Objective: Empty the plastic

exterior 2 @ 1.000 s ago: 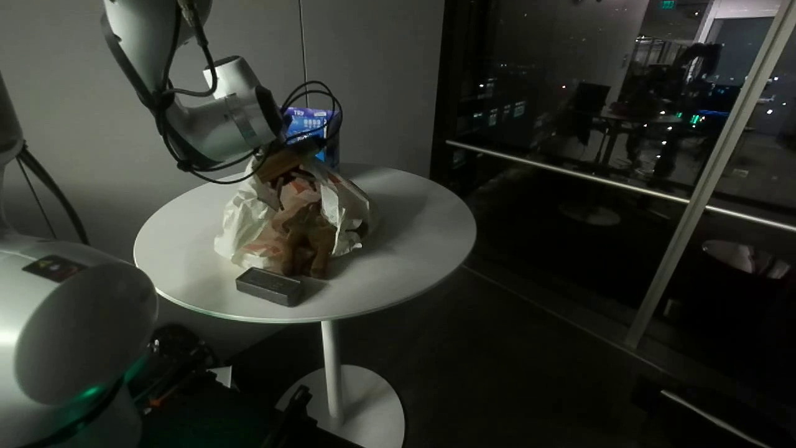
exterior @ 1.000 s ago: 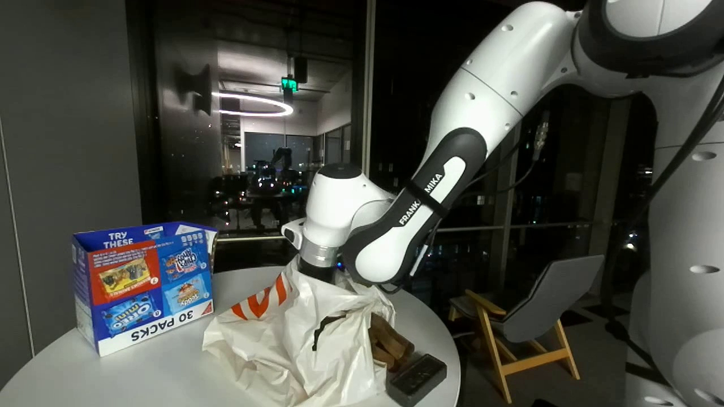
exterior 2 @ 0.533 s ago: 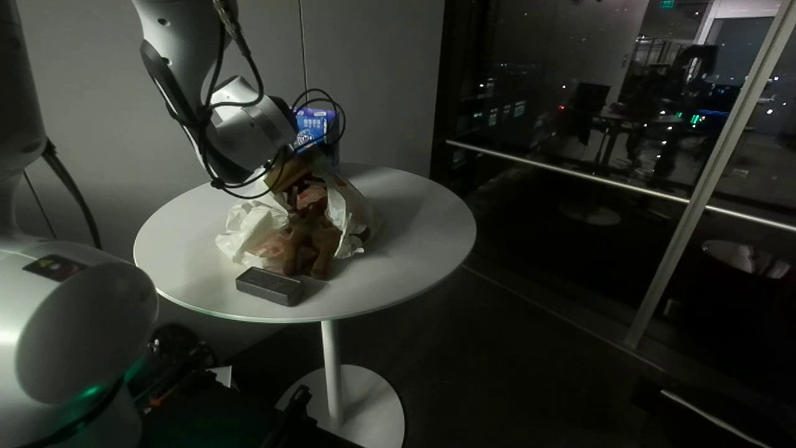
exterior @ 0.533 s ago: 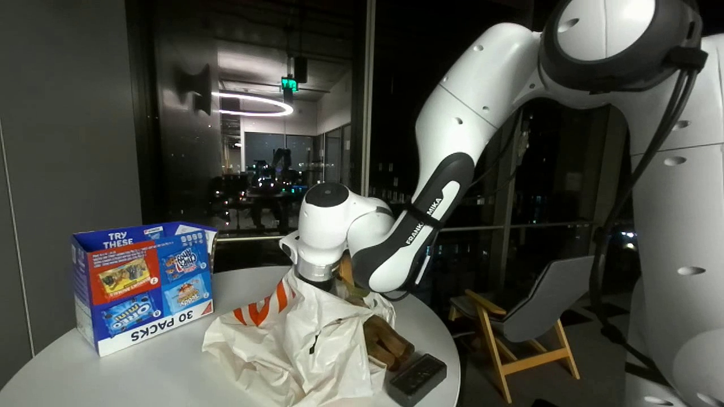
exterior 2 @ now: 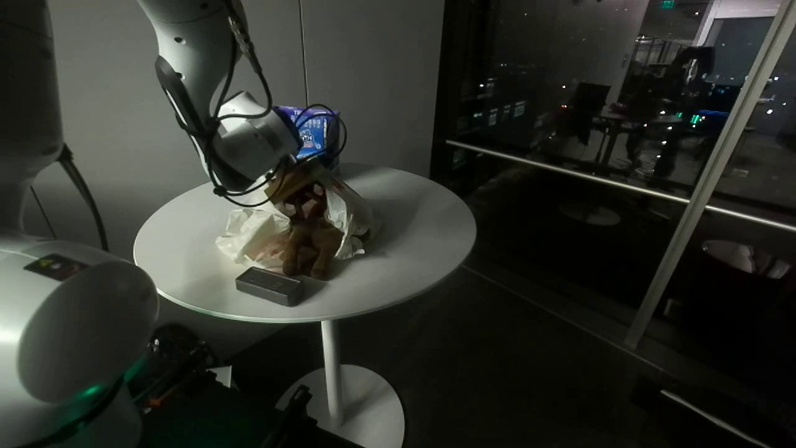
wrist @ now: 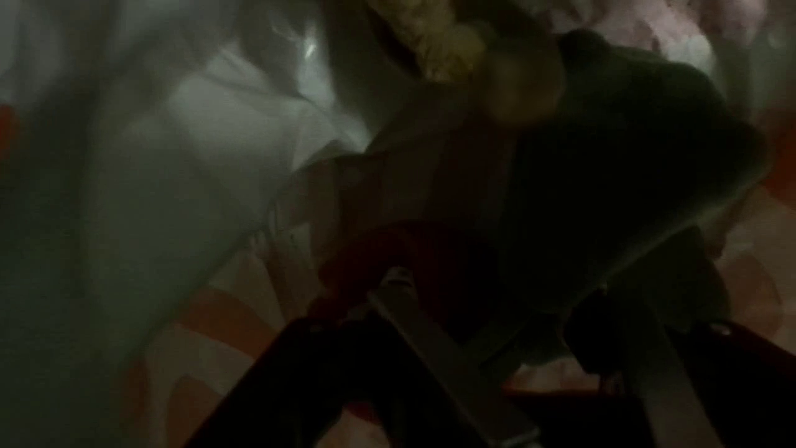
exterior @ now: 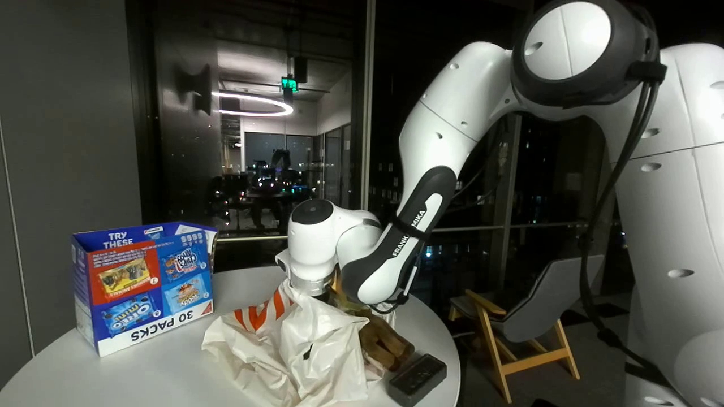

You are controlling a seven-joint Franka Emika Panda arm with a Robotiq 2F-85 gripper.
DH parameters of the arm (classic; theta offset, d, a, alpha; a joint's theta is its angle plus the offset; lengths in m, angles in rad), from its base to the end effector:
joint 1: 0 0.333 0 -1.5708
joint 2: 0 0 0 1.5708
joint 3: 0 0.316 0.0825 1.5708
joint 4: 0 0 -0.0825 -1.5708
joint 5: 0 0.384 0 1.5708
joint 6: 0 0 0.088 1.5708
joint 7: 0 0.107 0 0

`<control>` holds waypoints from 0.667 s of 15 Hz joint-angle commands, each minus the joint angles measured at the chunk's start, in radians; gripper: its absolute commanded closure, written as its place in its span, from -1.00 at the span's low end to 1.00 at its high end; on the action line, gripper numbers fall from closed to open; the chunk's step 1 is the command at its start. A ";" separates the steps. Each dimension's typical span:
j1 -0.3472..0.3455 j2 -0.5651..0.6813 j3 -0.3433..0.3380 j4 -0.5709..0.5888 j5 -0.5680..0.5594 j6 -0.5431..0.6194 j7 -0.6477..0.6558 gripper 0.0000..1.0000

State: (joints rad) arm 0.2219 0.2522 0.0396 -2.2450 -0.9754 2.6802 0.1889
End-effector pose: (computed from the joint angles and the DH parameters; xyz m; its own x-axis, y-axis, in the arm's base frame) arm 0.5251 0.1672 0.2639 0.5948 0.8025 0.0464 0.6856 -0.5366 0.4919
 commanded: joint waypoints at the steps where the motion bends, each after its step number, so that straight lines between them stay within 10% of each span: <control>1: 0.007 -0.028 0.016 0.002 0.048 -0.047 -0.006 0.44; 3: -0.003 -0.056 0.046 -0.008 0.095 -0.115 -0.013 0.72; 10: 0.003 -0.179 0.107 -0.005 0.327 -0.488 -0.001 0.76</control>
State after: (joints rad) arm 0.2231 0.1460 0.1256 -2.2449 -0.7351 2.3222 0.1915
